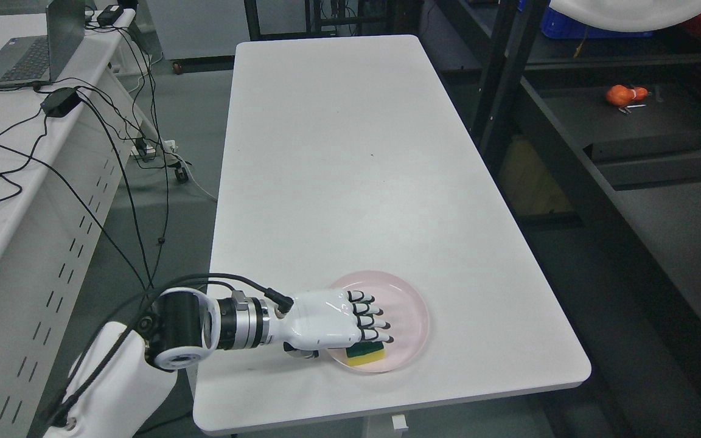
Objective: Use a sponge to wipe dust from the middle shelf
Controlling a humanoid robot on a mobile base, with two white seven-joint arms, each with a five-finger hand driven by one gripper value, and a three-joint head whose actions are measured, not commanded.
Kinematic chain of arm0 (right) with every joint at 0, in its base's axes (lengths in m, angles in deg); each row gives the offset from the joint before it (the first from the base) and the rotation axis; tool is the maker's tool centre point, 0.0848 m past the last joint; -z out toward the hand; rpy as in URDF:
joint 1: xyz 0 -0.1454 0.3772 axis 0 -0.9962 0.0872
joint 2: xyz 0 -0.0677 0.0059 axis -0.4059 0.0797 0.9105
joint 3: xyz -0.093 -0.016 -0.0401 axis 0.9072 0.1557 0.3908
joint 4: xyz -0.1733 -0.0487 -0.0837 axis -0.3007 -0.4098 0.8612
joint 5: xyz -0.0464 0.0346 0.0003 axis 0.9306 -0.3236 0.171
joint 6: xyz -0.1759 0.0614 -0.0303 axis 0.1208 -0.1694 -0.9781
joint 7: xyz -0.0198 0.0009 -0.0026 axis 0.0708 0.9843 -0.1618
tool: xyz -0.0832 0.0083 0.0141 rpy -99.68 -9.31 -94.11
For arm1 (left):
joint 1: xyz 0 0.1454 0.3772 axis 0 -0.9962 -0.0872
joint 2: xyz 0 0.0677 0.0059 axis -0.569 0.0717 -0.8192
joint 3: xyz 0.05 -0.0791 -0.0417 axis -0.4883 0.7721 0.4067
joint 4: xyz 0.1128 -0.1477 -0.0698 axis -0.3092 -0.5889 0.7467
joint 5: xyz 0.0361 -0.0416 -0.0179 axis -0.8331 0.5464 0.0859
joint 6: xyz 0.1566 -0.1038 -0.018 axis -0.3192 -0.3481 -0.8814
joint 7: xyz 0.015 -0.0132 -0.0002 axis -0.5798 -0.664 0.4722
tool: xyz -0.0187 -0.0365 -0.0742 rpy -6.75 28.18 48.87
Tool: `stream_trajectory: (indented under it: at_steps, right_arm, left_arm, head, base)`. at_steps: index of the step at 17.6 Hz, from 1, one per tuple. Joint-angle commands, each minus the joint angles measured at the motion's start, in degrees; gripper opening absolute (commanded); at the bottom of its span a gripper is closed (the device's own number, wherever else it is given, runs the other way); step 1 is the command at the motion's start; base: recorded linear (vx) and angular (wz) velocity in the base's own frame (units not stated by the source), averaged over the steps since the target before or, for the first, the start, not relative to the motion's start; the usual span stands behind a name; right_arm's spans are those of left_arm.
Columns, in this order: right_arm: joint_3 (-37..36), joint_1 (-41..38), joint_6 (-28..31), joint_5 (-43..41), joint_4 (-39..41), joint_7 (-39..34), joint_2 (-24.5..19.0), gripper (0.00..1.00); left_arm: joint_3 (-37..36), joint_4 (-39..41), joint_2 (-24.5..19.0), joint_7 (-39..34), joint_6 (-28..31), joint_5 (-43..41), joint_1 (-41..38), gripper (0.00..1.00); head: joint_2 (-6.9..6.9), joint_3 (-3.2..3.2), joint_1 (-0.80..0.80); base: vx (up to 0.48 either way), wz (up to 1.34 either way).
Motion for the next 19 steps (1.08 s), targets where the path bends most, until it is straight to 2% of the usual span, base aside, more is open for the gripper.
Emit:
stream_trajectory:
  at_steps: [1,6,8,19]
  right_arm:
    - [0.0,0.05,4.12,0.0,1.0,-0.03,1.0,1.0]
    - [0.0,-0.04,4.12,0.0,1.0,-0.03,1.0,1.0]
    - [0.0,-0.04,4.12,0.0,1.0,-0.03,1.0,1.0]
    - [0.0,0.05,4.12,0.0,1.0,-0.03,1.0,1.0]
  left_arm:
    - [3.18,-0.25,-3.6,-0.03,-0.04,0.18,3.54,0.98]
    - [2.93,-5.07,-3.44,-0.55,-0.04,-0.34,3.99,0.97]
    - [2.93,-7.89,-2.03,-0.82,-0.04,-1.74,5.21,0.96]
    - [2.84,-10.44,6.14,-1.26,-0.04,-4.47,5.92,0.93]
  head:
    - [0.0,0.0,0.0]
    - [0.0,0.0,0.0]
    - [0.0,0.0,0.0]
    - [0.0,0.0,0.0]
  base:
    - [0.0,0.0]
    - [0.0,0.0]
    - [0.0,0.0]
    - [0.0,0.0]
